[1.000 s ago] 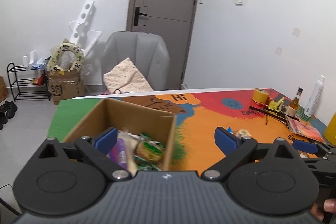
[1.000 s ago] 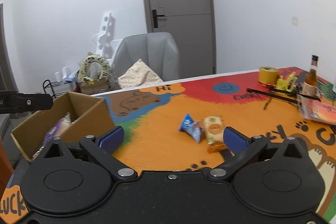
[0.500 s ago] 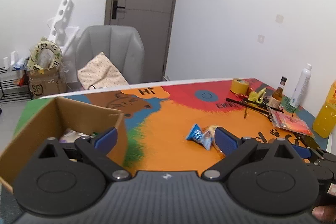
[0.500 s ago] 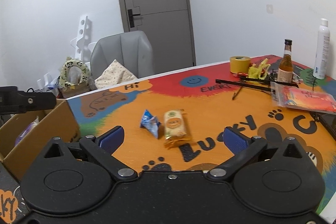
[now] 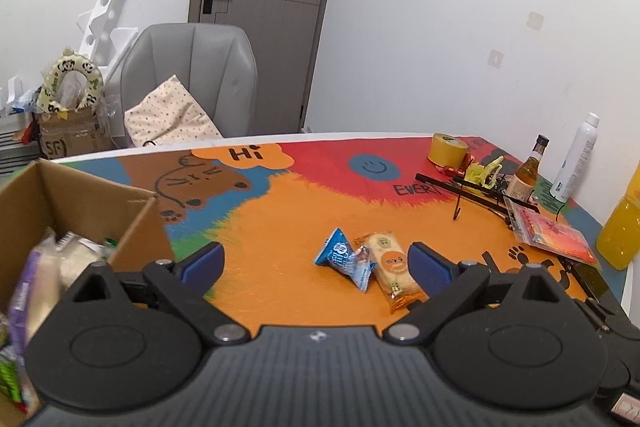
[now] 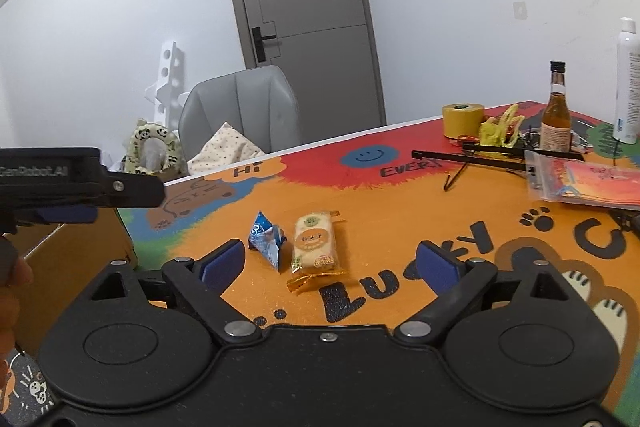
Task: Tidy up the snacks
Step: 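Move both tools back over the blue candy and cream bread roll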
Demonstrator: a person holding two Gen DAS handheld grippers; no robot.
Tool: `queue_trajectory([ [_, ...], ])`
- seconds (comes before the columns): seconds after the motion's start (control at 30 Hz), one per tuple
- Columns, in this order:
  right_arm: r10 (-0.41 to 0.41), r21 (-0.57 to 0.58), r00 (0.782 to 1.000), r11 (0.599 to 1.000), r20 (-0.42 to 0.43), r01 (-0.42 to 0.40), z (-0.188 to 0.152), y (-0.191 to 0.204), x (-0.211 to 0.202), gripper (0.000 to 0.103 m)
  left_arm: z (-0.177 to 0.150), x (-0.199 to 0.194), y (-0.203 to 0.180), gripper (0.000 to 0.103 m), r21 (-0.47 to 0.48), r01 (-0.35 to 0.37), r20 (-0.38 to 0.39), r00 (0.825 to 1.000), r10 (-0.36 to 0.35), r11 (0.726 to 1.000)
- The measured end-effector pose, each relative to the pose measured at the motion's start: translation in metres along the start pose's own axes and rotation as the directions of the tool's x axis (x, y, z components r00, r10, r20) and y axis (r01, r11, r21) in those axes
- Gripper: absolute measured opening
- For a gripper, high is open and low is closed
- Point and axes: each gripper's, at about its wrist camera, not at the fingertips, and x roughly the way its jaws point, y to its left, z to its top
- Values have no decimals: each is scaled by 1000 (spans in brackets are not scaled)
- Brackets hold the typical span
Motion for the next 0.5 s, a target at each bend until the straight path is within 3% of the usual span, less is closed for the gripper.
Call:
queue_trajectory([
  [0.27, 44, 3, 996, 999, -74, -44, 2, -5, 28, 71, -1, 33, -3, 93, -57, 1, -27, 1000, -3, 998],
  [0.5, 68, 29, 989, 997, -135, -65, 7, -6, 53, 69, -3, 65, -4, 78, -98, 6, -73, 997, -13, 995],
])
